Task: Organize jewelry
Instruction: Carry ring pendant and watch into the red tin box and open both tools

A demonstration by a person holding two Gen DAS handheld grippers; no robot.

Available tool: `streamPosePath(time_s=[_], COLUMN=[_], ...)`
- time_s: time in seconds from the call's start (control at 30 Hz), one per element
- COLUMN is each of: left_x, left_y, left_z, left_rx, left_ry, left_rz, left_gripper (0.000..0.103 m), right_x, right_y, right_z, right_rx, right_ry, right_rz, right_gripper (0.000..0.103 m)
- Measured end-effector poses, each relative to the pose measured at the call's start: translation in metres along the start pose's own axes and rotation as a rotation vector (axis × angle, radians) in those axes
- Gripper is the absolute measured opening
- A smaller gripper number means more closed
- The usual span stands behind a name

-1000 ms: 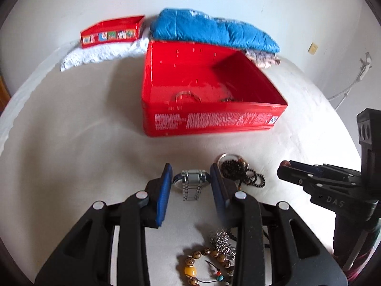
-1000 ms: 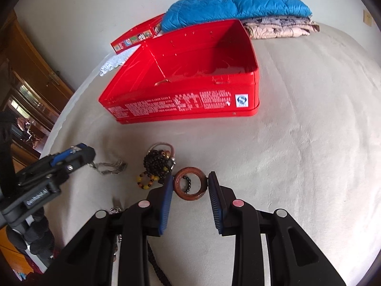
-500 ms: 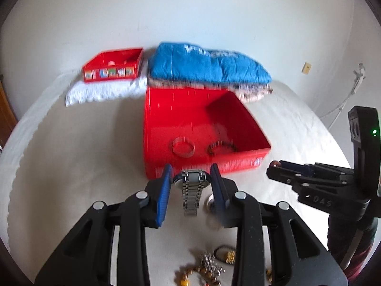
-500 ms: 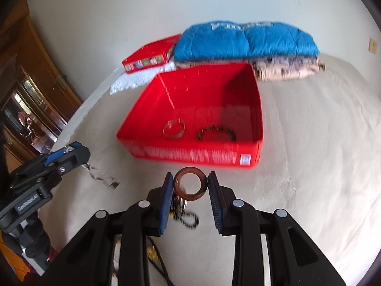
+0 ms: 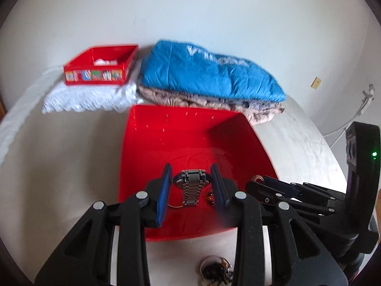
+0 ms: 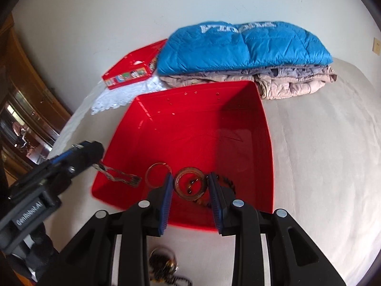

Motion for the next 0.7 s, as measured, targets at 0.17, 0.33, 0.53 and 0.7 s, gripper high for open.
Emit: streamPosePath(time_s=[0.17, 0.33, 0.53, 0.7], left_x=[0.009, 0.015, 0.014, 0.012], left_y=[0.021, 0.031, 0.029, 0.018], left_z=[0.03, 0.045, 0.034, 0.013], left_rx=[-0.005, -0.013, -0.026, -0.014], left_ry=[0.067, 0.111, 0.095, 0.064], left_rz=[-0.034, -0.051, -0.038, -0.022], left_gripper=[0.031, 0.032, 0.042, 0.046], right_x=[0.005, 0.009, 0.007, 0.007], right_y=[0.002, 0.0, -0.006, -0.009], right_z=[0.024, 0.039, 0.031, 0.011], right_rx=[0.022, 0.033, 0.023, 0.001], right_ry=[0.027, 0.054, 0.035, -0.002], right_rz=[-0.023, -0.024, -0.005, 0.012], right_gripper=[0.03, 0.031, 0.046, 0.05])
Point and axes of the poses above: each gripper's, at about its wrist camera, not at the fingertips, and z roughly the way its jaws point, y to its left, x to its underside, the point moved 10 cm from there along z, roughly the way its jaws point, and after that the axes turned 15 degrees about x, right-handed, at the moved point
